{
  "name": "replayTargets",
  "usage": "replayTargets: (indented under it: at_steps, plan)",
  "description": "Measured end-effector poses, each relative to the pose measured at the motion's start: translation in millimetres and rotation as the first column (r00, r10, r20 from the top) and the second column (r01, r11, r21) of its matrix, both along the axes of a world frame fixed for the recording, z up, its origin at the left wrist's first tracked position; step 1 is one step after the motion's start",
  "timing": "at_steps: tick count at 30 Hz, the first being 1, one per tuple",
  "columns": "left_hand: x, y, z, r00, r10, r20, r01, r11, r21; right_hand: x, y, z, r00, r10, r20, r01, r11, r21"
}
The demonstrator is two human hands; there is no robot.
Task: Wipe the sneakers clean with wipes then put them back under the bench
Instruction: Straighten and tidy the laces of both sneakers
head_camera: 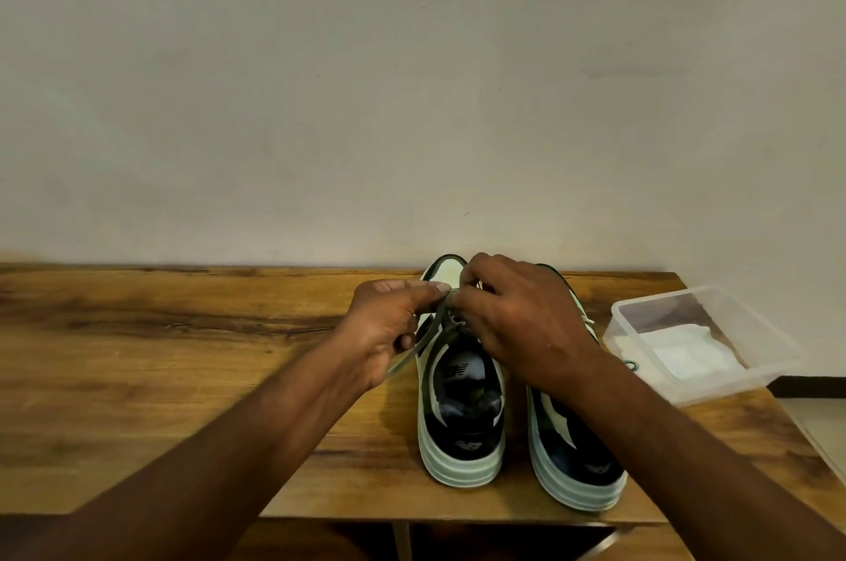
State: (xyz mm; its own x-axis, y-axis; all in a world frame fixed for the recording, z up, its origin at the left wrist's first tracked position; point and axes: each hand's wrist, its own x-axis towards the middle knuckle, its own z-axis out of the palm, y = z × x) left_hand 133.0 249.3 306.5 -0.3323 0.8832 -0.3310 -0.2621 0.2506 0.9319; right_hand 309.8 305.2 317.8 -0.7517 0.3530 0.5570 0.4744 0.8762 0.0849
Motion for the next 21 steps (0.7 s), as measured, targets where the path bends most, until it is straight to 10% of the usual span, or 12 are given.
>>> replayTargets:
  at_steps: [21]
  plan:
    - [1.3, 3.4, 6.2, 0.956, 0.123, -0.267, -0.072, 0.979, 0.192, 8.0, 12.7, 11.1, 0.997, 0.060, -0.046, -0.071, 0.943, -0.325]
